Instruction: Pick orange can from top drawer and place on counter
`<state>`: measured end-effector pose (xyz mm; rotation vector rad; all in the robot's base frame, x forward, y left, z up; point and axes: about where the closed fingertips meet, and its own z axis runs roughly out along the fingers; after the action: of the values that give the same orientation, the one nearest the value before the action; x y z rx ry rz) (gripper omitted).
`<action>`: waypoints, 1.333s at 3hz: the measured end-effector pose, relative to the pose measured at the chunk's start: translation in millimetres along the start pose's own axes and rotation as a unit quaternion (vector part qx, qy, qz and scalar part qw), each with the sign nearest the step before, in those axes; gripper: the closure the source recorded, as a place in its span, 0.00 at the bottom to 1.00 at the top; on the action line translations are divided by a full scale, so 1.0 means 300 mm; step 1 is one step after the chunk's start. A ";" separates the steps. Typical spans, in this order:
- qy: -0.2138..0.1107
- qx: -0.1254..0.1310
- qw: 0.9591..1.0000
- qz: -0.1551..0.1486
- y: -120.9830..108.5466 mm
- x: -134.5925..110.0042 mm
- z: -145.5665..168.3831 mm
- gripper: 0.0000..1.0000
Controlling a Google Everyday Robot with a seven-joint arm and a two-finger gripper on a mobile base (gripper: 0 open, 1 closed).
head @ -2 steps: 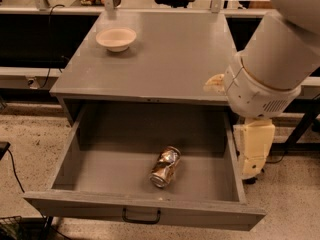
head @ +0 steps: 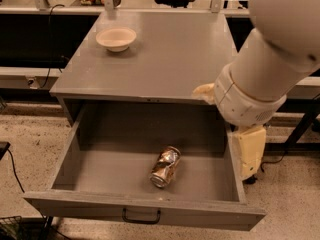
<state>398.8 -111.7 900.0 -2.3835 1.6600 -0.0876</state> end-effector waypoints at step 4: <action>0.078 -0.052 0.985 -0.145 -0.065 0.093 0.350 0.00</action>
Offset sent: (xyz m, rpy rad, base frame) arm 0.0027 0.0072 -0.0056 -0.0815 -0.0011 0.1036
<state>445.7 -114.8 800.3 -2.7469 1.3973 -0.2480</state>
